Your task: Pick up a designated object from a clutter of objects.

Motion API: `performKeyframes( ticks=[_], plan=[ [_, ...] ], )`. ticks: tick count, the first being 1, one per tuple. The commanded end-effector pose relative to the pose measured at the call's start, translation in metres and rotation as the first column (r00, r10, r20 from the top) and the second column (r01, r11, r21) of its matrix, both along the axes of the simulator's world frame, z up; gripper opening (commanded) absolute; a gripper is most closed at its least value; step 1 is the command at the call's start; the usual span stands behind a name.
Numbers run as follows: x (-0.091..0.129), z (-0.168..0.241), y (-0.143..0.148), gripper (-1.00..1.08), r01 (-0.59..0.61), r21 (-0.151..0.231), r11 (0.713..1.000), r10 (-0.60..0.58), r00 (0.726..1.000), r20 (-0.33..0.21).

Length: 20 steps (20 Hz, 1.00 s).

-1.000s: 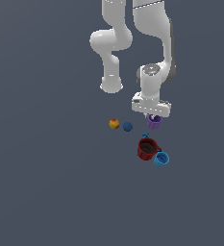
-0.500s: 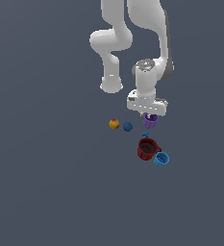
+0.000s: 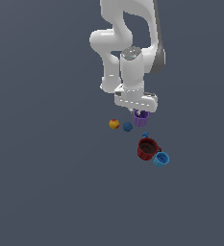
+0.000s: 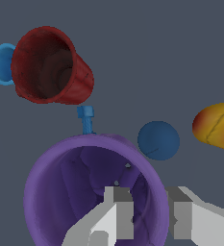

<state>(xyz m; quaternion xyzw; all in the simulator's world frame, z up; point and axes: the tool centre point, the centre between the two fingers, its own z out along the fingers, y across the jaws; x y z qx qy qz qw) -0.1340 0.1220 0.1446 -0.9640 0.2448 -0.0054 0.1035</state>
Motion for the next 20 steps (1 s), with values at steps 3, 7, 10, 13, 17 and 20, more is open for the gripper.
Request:
performKeyframes(
  ticks=[3, 7, 10, 13, 17, 20],
  plan=[
    [0.015, 0.03, -0.038, -1.0, 0.001, -0.002, 1.0, -0.001, 1.0, 0.001],
    [0.029, 0.058, -0.072, -1.0, 0.001, -0.004, 1.0, -0.001, 1.0, 0.0],
    [0.04, 0.079, -0.098, -1.0, 0.001, -0.004, 1.0, -0.001, 1.0, 0.0],
    [0.051, 0.101, -0.125, -1.0, 0.002, -0.005, 1.0, -0.002, 1.0, 0.0],
    [0.067, 0.13, -0.161, -1.0, 0.002, -0.006, 1.0, -0.002, 1.0, 0.0],
    [0.078, 0.15, -0.186, -1.0, 0.002, -0.006, 1.0, -0.002, 1.0, 0.0]
  ],
)
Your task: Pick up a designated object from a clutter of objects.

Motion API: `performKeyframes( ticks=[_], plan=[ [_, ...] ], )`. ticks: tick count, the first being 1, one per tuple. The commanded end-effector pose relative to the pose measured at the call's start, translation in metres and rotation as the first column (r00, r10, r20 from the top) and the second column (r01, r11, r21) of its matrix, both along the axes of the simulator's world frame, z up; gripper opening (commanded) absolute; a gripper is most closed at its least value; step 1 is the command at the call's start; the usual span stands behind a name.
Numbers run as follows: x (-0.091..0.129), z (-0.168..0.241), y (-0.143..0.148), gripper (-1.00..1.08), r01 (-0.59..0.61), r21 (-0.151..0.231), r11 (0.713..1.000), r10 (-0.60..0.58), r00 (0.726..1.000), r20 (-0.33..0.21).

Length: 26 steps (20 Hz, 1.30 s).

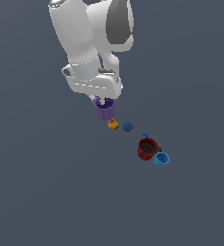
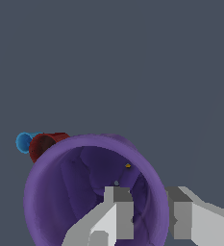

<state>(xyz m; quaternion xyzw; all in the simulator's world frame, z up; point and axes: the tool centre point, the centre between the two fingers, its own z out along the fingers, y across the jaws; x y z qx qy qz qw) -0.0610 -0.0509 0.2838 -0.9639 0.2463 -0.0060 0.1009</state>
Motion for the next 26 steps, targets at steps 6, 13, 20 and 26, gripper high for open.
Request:
performKeyframes(
  ticks=[6, 13, 20, 26],
  plan=[
    [0.026, 0.046, -0.055, -1.0, -0.002, 0.0, 1.0, 0.002, 1.0, 0.0],
    [0.048, 0.081, -0.097, -1.0, -0.003, 0.001, 1.0, 0.003, 1.0, 0.001],
    [0.064, 0.104, -0.125, -1.0, -0.004, 0.003, 1.0, 0.004, 1.0, 0.001],
    [0.071, 0.115, -0.137, -1.0, -0.005, 0.004, 1.0, 0.005, 1.0, 0.001]
  ],
)
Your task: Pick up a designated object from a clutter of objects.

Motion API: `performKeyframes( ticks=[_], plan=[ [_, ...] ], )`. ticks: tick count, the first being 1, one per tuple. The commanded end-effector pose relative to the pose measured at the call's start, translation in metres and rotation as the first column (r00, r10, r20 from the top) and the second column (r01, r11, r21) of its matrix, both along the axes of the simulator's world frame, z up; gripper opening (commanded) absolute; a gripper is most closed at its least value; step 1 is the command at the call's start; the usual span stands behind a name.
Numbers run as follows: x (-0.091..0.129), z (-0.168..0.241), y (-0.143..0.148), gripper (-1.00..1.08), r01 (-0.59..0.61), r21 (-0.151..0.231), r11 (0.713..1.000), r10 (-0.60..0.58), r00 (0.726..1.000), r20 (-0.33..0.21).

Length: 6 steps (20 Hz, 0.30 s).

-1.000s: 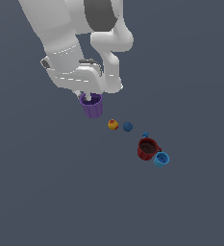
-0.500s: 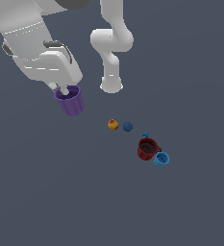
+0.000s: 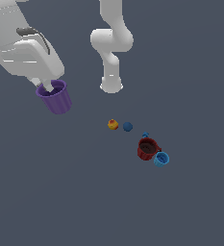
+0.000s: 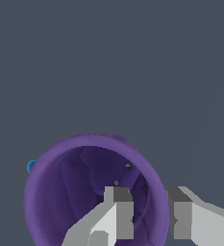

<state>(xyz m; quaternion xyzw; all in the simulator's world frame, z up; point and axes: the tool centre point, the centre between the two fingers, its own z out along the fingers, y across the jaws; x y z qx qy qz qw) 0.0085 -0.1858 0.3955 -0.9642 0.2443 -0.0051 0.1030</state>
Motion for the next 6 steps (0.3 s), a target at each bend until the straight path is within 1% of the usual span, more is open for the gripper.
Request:
performKeyframes(
  ticks=[1, 6],
  plan=[
    [0.0027, 0.0043, -0.004, -1.0, -0.001, 0.0, 1.0, 0.001, 1.0, 0.002],
    [0.0045, 0.0067, -0.0066, -1.0, -0.001, 0.0, 1.0, 0.001, 1.0, 0.002]
  ],
)
